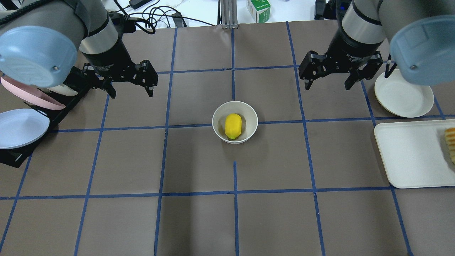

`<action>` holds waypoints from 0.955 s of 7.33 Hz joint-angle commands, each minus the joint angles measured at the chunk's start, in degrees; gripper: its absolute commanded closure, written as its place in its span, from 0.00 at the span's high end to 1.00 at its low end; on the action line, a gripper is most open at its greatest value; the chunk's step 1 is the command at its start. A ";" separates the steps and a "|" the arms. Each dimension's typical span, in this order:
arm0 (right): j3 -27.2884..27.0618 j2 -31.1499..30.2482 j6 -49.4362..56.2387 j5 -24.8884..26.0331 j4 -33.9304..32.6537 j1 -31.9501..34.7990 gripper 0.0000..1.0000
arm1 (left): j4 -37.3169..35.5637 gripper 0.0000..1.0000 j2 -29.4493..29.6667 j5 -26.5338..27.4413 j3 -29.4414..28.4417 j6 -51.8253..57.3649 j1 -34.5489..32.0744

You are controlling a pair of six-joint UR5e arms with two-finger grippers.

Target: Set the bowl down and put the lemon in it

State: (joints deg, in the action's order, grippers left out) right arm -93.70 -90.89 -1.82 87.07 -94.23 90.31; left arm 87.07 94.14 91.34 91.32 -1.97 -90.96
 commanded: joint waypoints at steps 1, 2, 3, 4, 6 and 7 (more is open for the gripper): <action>0.36 0.01 0.58 0.81 0.18 -0.58 1.00 | -0.49 1.00 -1.06 -0.28 -0.08 0.03 0.25; 0.36 -0.08 0.59 2.47 0.27 -0.58 1.00 | -0.76 1.00 -1.76 -0.20 -0.09 0.03 0.34; 0.45 -0.08 0.67 2.57 0.71 -0.58 1.00 | -0.93 1.00 -2.81 0.07 -0.17 0.03 0.69; 0.45 0.01 1.28 2.57 0.62 -0.58 1.00 | -0.33 1.00 -3.61 0.76 0.00 0.12 1.57; 0.45 -0.08 1.55 2.49 0.88 -0.58 1.00 | 0.12 1.00 -4.41 0.77 0.35 0.21 3.41; 0.45 -0.08 1.55 2.49 0.89 -0.58 1.00 | -0.06 1.00 -4.49 0.60 1.22 0.47 3.59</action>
State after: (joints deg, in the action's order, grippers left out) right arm -93.26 -90.93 -0.32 89.59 -93.39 89.74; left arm 87.04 89.85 91.97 91.76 -1.72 -87.94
